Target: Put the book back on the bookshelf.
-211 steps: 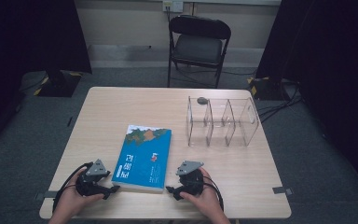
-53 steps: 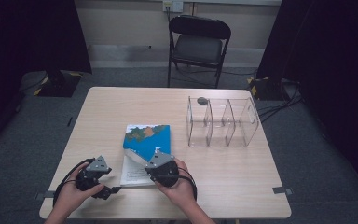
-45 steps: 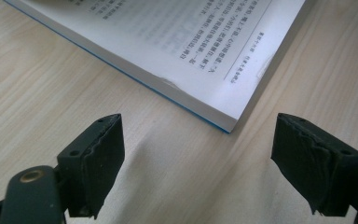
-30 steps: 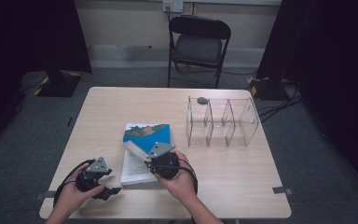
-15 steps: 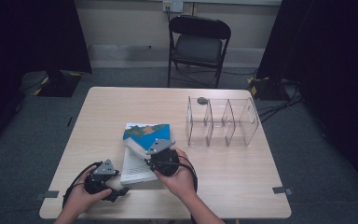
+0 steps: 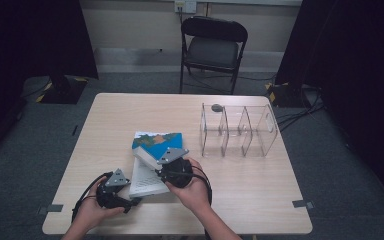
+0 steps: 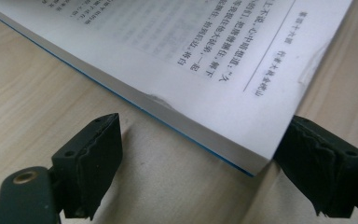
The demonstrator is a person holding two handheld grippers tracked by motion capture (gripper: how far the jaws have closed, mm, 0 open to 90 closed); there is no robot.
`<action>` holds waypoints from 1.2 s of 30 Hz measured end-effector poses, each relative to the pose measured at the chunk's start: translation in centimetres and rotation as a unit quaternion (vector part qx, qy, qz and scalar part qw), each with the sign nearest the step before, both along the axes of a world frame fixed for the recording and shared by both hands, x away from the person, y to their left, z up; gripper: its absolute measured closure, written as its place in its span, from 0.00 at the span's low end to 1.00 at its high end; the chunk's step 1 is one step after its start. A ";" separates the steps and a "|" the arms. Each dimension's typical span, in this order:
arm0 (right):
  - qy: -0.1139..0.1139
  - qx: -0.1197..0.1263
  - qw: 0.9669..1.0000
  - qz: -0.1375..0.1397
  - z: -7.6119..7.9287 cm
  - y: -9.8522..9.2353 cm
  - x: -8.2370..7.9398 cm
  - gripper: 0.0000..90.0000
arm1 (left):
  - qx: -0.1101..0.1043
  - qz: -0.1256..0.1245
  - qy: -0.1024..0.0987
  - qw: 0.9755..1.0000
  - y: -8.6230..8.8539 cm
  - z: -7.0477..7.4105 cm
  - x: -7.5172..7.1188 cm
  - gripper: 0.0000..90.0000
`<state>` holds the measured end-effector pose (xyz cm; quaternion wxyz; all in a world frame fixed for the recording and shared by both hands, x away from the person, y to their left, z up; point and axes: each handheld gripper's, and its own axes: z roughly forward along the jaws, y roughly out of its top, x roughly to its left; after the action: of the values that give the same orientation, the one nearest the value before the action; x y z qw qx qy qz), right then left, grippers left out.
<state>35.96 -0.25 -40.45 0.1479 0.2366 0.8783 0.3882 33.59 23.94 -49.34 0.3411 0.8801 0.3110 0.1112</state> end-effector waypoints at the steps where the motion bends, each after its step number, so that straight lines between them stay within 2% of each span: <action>1: 0.004 0.001 1.000 -0.003 0.0 0.0 0.0 0.86 | 0.009 -0.005 0.000 1.000 0.0 0.1 0.1 0.16; 2: 0.005 0.003 1.000 -0.004 0.1 0.0 0.0 0.86 | 0.010 -0.003 0.000 1.000 0.0 0.1 0.1 0.16; 4: 0.006 0.002 1.000 -0.004 0.2 0.0 0.1 0.86 | -0.003 0.005 -0.002 1.000 -0.1 0.0 0.1 0.16; 5: 0.005 0.003 1.000 -0.003 0.3 0.0 0.1 0.86 | 0.005 0.000 -0.003 1.000 0.0 0.0 0.2 0.16; 12: 0.006 0.006 1.000 -0.003 0.5 -0.1 0.3 0.86 | 0.003 0.020 -0.005 1.000 -0.1 0.0 0.4 0.18; 15: 0.007 0.007 1.000 -0.003 0.5 -0.1 0.3 0.86 | 0.011 0.017 -0.004 1.000 -0.1 0.2 0.5 0.18; 17: 0.004 0.006 1.000 -0.001 0.4 0.0 0.2 0.86 | 0.005 0.022 -0.003 1.000 -0.2 0.1 0.4 0.18; 21: 0.003 0.005 1.000 -0.001 0.2 -0.1 0.1 0.86 | 0.009 0.020 0.004 1.000 -0.1 0.2 0.4 0.19; 24: 0.002 0.005 1.000 -0.003 0.1 -0.1 -0.1 0.86 | 0.001 0.025 0.007 1.000 0.0 0.3 0.4 0.21; 26: 0.001 0.007 1.000 -0.003 0.0 -0.1 -0.2 0.86 | 0.003 0.017 0.010 1.000 0.1 0.5 0.4 0.24; 27: -0.002 0.006 1.000 -0.003 -0.1 -0.1 -0.2 0.86 | -0.002 0.021 0.004 1.000 -0.1 0.5 0.2 0.26; 28: -0.001 0.008 1.000 -0.004 -0.3 -0.2 -0.3 0.86 | -0.007 0.024 -0.001 1.000 -0.1 0.4 0.2 0.26; 29: 0.001 0.009 1.000 -0.006 -0.3 -0.2 -0.4 0.86 | 0.004 0.017 0.005 1.000 0.1 0.5 0.3 0.26; 36: 0.001 0.008 1.000 -0.004 0.0 -0.1 -0.2 0.86 | -0.001 0.020 0.012 1.000 0.2 0.3 0.4 0.23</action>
<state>35.75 -0.33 -40.47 0.1461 0.2415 0.8745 0.3945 33.96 24.11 -48.99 0.3361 0.8744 0.3332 0.1070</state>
